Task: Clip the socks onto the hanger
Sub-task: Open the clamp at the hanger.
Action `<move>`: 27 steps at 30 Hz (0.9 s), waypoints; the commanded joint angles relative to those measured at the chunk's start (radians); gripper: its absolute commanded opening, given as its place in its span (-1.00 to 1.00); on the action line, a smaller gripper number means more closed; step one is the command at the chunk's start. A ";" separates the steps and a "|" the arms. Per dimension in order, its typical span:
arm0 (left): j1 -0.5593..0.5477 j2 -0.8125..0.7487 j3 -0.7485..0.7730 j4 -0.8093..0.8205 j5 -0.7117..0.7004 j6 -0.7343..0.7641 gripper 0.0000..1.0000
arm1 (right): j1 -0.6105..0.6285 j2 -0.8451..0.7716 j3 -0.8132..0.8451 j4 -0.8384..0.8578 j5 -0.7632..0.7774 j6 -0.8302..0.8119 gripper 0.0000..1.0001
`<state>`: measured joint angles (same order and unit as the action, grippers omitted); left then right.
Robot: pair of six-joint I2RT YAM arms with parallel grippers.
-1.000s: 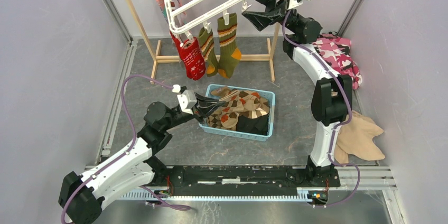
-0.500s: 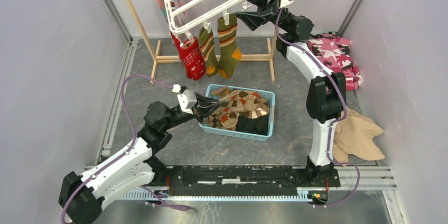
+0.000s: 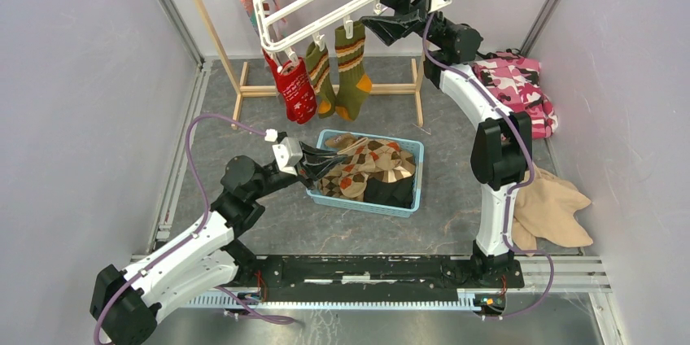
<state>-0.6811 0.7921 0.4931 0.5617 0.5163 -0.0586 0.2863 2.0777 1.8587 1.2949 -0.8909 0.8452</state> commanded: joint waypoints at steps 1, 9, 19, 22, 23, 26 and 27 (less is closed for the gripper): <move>-0.003 -0.009 0.045 0.012 0.008 0.028 -0.96 | -0.003 -0.025 -0.002 0.065 -0.023 0.025 0.58; -0.003 -0.004 0.053 0.009 0.012 0.022 -0.96 | -0.027 -0.044 -0.027 0.122 -0.036 0.067 0.46; -0.003 -0.005 0.051 0.009 0.015 0.011 -0.96 | -0.036 -0.043 -0.030 0.196 -0.040 0.125 0.42; -0.003 -0.005 0.052 0.009 0.014 0.010 -0.96 | -0.035 -0.034 -0.009 0.180 -0.031 0.120 0.43; -0.003 -0.005 0.053 0.009 0.014 0.009 -0.96 | -0.035 -0.025 0.005 0.169 -0.031 0.120 0.44; -0.003 -0.005 0.054 0.009 0.015 0.008 -0.96 | -0.034 0.002 0.053 0.152 -0.030 0.124 0.48; -0.003 -0.006 0.054 0.009 0.015 0.008 -0.96 | -0.031 0.009 0.063 0.149 -0.029 0.127 0.49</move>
<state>-0.6811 0.7921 0.4988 0.5541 0.5255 -0.0589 0.2531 2.0785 1.8397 1.4040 -0.9085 0.9379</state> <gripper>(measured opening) 0.043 0.737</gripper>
